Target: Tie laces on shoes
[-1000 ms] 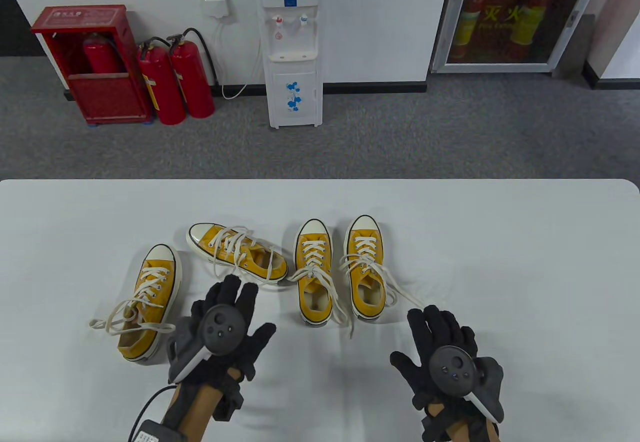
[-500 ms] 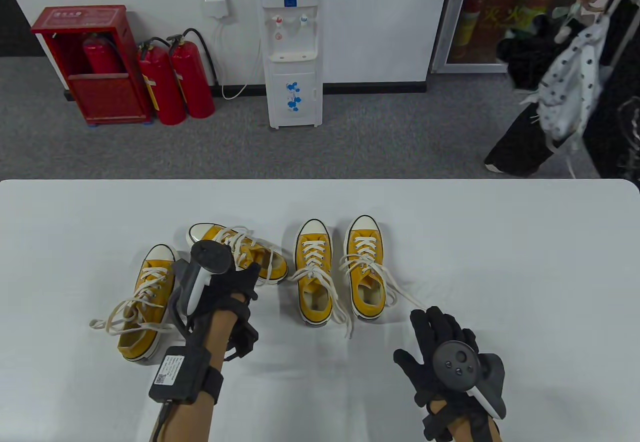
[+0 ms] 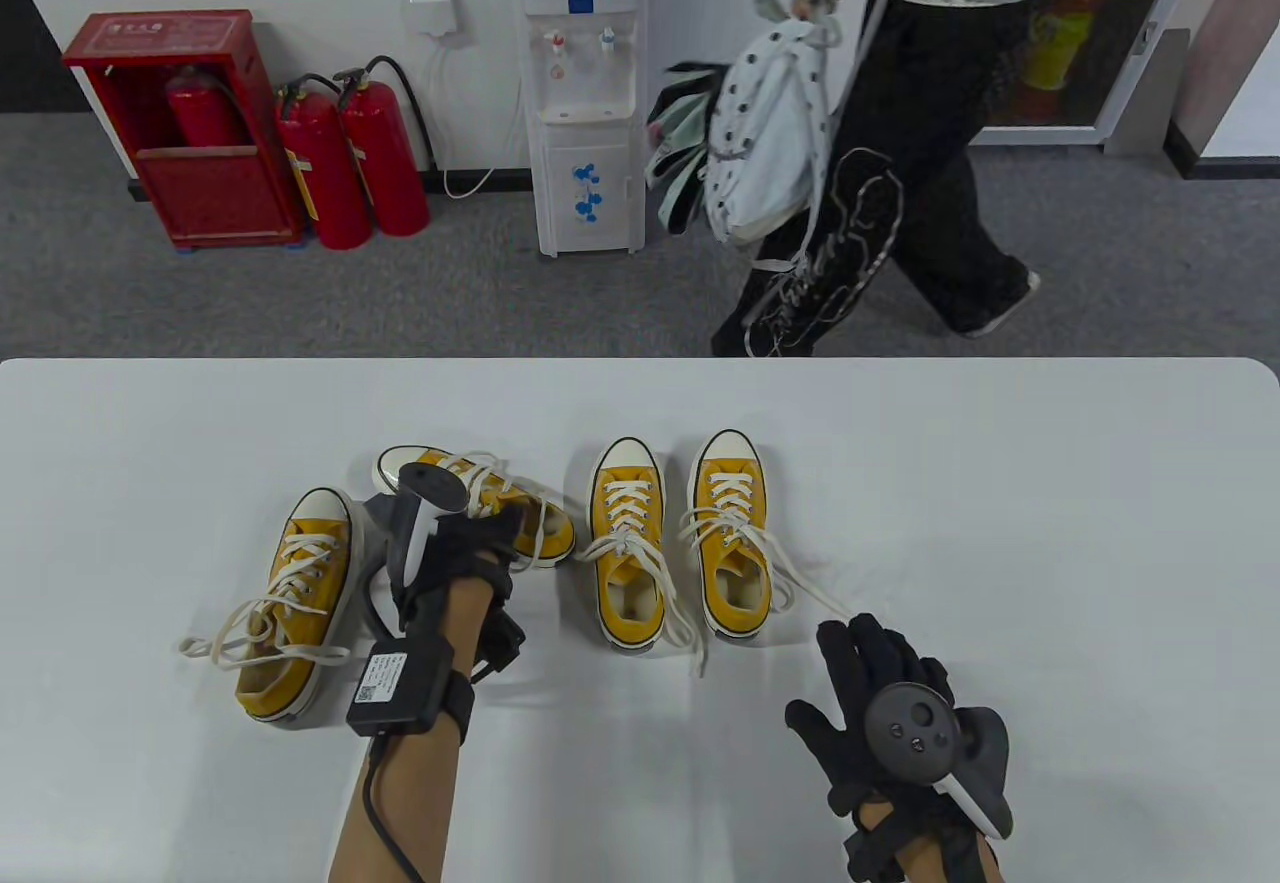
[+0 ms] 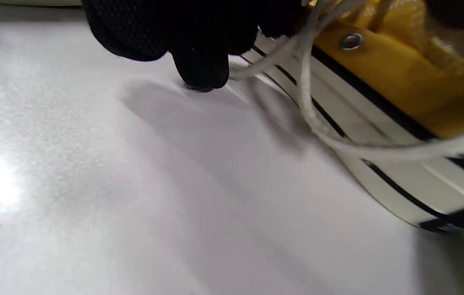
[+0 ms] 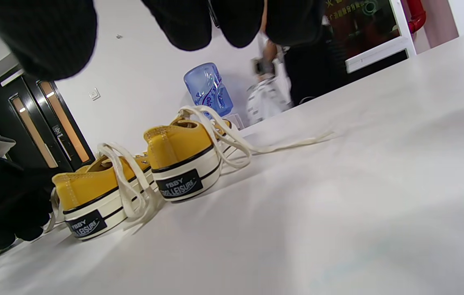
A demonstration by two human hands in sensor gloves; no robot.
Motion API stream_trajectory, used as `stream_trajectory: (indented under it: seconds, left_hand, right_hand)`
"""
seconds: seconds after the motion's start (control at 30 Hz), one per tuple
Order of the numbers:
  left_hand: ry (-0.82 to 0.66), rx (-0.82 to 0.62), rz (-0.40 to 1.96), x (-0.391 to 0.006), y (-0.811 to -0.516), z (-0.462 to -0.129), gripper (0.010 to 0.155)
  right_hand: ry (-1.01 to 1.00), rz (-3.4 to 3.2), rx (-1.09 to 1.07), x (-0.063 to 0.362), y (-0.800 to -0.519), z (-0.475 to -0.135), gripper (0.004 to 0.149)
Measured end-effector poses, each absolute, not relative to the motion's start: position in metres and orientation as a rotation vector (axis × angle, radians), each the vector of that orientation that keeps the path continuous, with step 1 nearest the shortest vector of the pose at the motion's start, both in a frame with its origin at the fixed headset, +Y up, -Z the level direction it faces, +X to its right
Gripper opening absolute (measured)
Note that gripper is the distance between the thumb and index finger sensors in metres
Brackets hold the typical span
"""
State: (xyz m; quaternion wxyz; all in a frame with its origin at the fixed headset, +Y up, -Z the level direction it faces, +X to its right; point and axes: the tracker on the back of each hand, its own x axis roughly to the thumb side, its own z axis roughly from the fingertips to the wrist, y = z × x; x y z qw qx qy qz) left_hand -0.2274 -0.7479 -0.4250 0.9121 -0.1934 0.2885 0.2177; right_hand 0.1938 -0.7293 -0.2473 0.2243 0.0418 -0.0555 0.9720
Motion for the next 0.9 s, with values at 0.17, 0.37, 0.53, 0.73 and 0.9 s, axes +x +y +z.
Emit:
stream_trajectory:
  seconds: [0.17, 0.37, 0.53, 0.73, 0.9]
  left_hand:
    - [0.613, -0.434, 0.582, -0.232, -0.753, -0.423, 0.056]
    - [0.641, -0.425, 0.759, -0.240, -0.759, -0.424, 0.043]
    - [0.636, -0.401, 0.765, -0.242, -0.759, -0.426, 0.041]
    - [0.637, -0.358, 0.847, -0.247, -0.759, -0.423, 0.037]
    - [0.613, -0.300, 0.885, -0.254, -0.755, -0.420, 0.036]
  right_hand:
    - [-0.128, 2.679, 0.114, 0.193, -0.731, -0.248, 0.082]
    - [-0.115, 2.672, 0.122, 0.192, -0.732, -0.248, 0.081]
    - [-0.096, 2.661, 0.125, 0.192, -0.734, -0.249, 0.081]
    - [-0.088, 2.655, 0.127, 0.192, -0.734, -0.249, 0.081]
    - [-0.092, 2.652, 0.135, 0.192, -0.734, -0.249, 0.081]
